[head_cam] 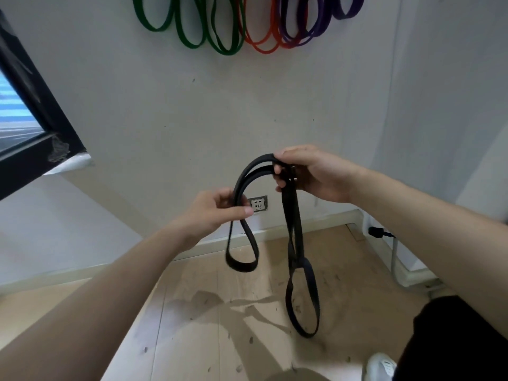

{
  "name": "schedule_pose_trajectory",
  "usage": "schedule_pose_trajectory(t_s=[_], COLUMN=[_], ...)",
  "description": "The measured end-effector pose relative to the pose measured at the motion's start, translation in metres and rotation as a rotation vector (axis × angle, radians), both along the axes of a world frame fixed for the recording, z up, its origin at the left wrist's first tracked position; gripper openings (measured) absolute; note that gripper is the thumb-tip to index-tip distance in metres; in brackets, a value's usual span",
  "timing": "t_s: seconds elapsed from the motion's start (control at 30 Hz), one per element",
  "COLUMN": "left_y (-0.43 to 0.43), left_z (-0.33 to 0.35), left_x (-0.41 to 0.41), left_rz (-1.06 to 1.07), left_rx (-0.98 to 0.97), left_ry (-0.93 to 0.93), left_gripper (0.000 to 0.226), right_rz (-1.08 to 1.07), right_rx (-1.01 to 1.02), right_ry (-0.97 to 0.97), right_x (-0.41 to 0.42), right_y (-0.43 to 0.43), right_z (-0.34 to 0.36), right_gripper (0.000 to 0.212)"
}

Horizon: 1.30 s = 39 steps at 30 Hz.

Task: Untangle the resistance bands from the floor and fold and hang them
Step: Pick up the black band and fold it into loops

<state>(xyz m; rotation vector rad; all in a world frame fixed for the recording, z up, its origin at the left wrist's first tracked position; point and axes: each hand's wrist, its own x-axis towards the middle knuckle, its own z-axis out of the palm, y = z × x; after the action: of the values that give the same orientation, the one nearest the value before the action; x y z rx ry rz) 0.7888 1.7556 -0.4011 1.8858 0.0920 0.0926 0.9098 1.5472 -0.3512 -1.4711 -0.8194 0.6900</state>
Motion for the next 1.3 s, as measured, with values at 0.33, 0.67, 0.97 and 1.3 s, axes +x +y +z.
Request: schedule_pose_trajectory(t_s=[0.33, 0.67, 0.97, 1.3], left_y=[-0.034, -0.027, 0.007, 0.033], left_z=[0.021, 0.034, 0.037, 0.018], left_x=[0.005, 0.001, 0.001, -0.010], left_rz=[0.032, 0.106, 0.340, 0.278], left_rx=[-0.164, -0.031, -0.193, -0.071], left_ry=[-0.222, -0.338, -0.405, -0.224], left_gripper=[0.040, 0.021, 0.011, 0.016], right_rz=[0.081, 0.199, 0.299, 0.079], right_rx=[-0.094, -0.167, -0.329, -0.093], right_ry=[-0.026, 0.027, 0.068, 0.261], right_x=[0.000, -0.001, 0.009, 0.011], right_y=[0.006, 0.001, -0.005, -0.011], right_z=[-0.017, -0.022, -0.044, -0.030], right_gripper=[0.026, 0.039, 0.038, 0.032])
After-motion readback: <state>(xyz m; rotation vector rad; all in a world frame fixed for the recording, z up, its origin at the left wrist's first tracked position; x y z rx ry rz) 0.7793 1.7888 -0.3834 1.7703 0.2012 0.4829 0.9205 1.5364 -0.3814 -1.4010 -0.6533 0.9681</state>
